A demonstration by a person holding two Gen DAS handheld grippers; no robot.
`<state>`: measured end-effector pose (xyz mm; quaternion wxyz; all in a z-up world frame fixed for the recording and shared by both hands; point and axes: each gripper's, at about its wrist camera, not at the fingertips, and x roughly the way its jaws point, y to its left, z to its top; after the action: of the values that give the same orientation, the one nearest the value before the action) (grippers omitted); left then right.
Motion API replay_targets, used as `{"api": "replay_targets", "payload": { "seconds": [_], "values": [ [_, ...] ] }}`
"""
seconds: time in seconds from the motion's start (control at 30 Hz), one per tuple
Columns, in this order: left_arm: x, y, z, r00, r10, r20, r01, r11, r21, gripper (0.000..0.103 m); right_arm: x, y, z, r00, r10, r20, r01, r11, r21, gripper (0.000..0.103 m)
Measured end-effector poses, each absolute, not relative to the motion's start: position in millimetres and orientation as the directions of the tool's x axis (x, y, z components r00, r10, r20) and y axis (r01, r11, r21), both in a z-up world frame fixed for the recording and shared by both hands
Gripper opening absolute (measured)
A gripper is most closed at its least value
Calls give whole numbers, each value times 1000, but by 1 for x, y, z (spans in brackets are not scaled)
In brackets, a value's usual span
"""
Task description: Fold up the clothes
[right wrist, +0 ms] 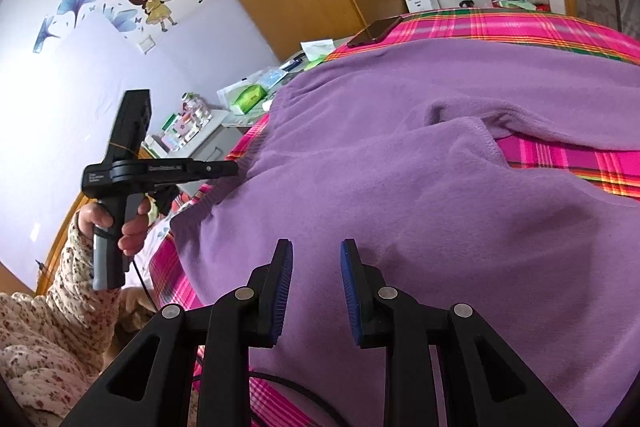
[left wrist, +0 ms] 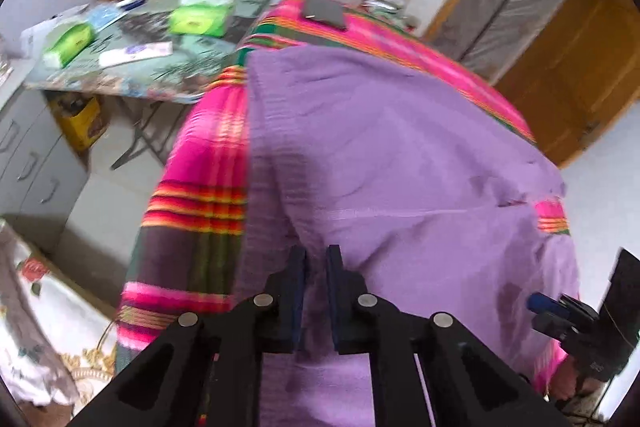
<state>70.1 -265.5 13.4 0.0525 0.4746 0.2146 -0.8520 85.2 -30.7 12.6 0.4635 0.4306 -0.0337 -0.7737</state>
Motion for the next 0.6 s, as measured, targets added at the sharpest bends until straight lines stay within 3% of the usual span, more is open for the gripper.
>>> {"api": "replay_targets", "payload": {
  "seconds": [0.13, 0.2, 0.43, 0.6],
  "values": [
    [63, -272, 3, -513, 116, -850, 324, -891, -317, 10, 84, -36, 11, -202, -744, -637, 682, -574, 454, 26],
    [66, -273, 6, -534, 122, -837, 321, -887, -333, 5, 85, -38, 11, -200, -743, -638, 681, -574, 455, 26],
    [82, -298, 19, -607, 71, -791, 384, -846, -370, 4, 84, -41, 11, -197, -750, -632, 681, -568, 462, 26],
    [77, -298, 4, -571, 72, -818, 407, -840, -359, 5, 85, -48, 8, -179, -750, -636, 687, -559, 465, 26]
  ]
}}
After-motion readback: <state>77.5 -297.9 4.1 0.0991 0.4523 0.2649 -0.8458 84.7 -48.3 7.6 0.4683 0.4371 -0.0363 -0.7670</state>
